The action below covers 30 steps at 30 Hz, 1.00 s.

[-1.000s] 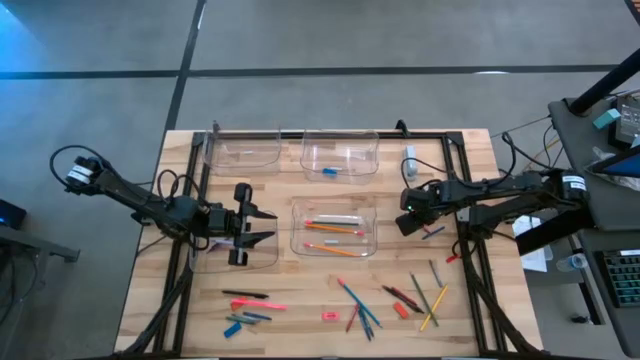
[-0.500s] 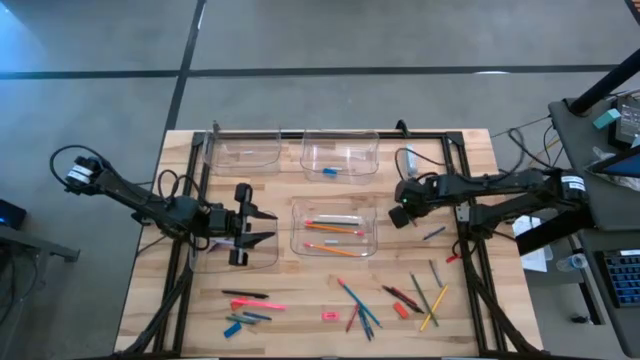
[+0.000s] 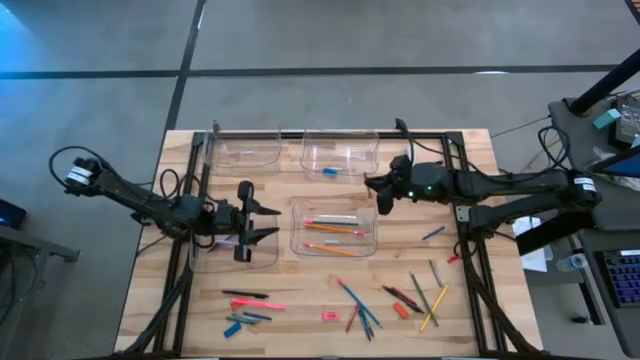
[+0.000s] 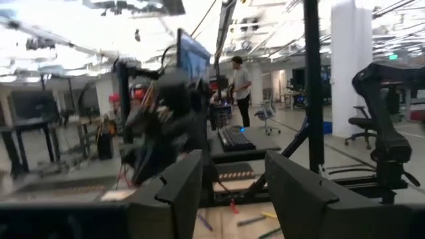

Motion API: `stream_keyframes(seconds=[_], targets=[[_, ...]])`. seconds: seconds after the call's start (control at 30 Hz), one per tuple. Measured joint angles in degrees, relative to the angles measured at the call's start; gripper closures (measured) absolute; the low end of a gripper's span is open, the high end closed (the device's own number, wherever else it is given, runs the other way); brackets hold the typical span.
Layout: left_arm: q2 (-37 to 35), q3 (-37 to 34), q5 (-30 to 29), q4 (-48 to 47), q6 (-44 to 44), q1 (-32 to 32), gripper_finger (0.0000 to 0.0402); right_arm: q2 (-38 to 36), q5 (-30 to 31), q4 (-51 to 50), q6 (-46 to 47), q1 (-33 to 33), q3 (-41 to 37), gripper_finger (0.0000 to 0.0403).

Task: Sort crayons/erasers/pens/pencils in bins
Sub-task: Put the top red crayon into the top left transparent bin

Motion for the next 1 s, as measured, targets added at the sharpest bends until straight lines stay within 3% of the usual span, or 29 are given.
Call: stream_keyframes(seconds=[0.23,0.47,0.8,1.0], targets=[[5.1,0.1,-1.3,2.3,-5.4,4.7,0.0168,5.9,-0.1,22.8,-7.5,5.0,-0.2,0.039],[15.3,0.2,-1.3,10.8,-13.0,10.7,0.0123,15.2,-1.9,34.1,-9.9,5.6,1.5,0.039],[24.4,4.6,4.7,10.9,-18.8,14.6,0.012,27.4,-6.0,35.2,-13.1,6.4,11.3,0.039],[25.9,6.3,5.0,8.6,-20.1,14.7,0.0121,31.3,-9.7,33.2,-16.0,7.3,18.4,0.039]])
